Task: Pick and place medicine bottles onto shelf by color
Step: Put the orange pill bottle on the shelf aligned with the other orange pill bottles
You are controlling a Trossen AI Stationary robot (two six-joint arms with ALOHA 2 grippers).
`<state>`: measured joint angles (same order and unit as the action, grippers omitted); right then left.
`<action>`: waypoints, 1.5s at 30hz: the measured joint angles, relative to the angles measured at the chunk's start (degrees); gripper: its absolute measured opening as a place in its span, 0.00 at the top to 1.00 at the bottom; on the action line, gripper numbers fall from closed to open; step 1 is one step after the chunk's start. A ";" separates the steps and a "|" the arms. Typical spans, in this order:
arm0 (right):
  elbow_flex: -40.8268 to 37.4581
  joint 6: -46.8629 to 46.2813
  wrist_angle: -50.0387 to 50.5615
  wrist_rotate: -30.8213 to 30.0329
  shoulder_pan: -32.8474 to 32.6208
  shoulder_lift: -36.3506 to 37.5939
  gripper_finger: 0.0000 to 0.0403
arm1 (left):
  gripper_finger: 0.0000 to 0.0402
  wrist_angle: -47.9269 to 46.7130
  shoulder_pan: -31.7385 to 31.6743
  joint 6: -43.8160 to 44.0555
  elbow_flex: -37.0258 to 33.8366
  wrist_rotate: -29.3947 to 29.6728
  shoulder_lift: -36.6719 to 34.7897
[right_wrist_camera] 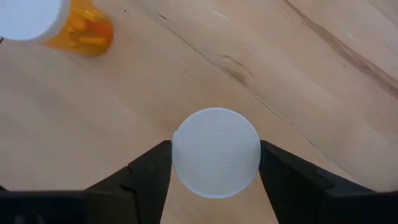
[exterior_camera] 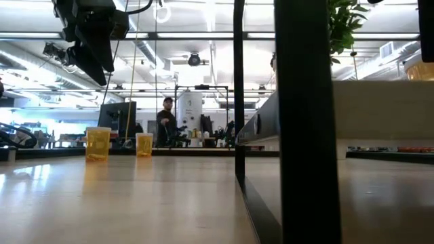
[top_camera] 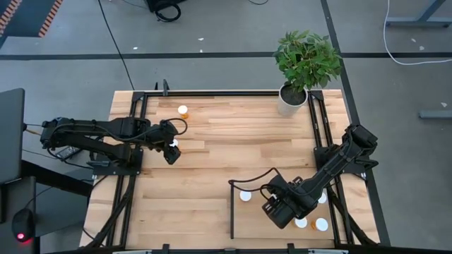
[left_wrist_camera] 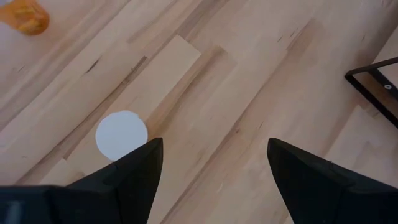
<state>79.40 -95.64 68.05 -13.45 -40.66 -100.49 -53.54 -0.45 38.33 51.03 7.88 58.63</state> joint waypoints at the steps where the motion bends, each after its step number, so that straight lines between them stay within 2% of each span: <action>1: 0.00 0.00 -0.12 -0.01 -0.02 0.00 0.41 | 0.27 0.03 0.00 0.00 0.00 0.00 -0.02; 13: 0.00 0.02 -0.55 1.03 -0.02 0.00 0.30 | 0.27 0.04 0.00 -0.04 0.00 0.00 -0.02; 24: 0.00 0.90 -4.58 1.37 -0.02 0.00 0.29 | 0.27 0.03 0.00 -0.69 0.00 0.00 -0.01; 33: 0.04 0.92 -4.02 -1.31 0.76 1.20 0.29 | 0.27 0.04 0.00 -0.63 0.00 0.00 -0.01; 39: 0.04 2.74 -4.35 -0.49 2.30 1.38 0.29 | 0.27 -0.08 0.00 -0.56 0.00 0.00 -0.02; 45: 1.81 4.92 0.46 0.62 2.69 3.10 0.29 | 0.27 -0.37 0.00 -0.24 0.00 -0.02 0.00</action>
<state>81.20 -90.72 68.52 -12.83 -37.98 -97.39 -53.91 -0.45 38.09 51.03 7.86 58.63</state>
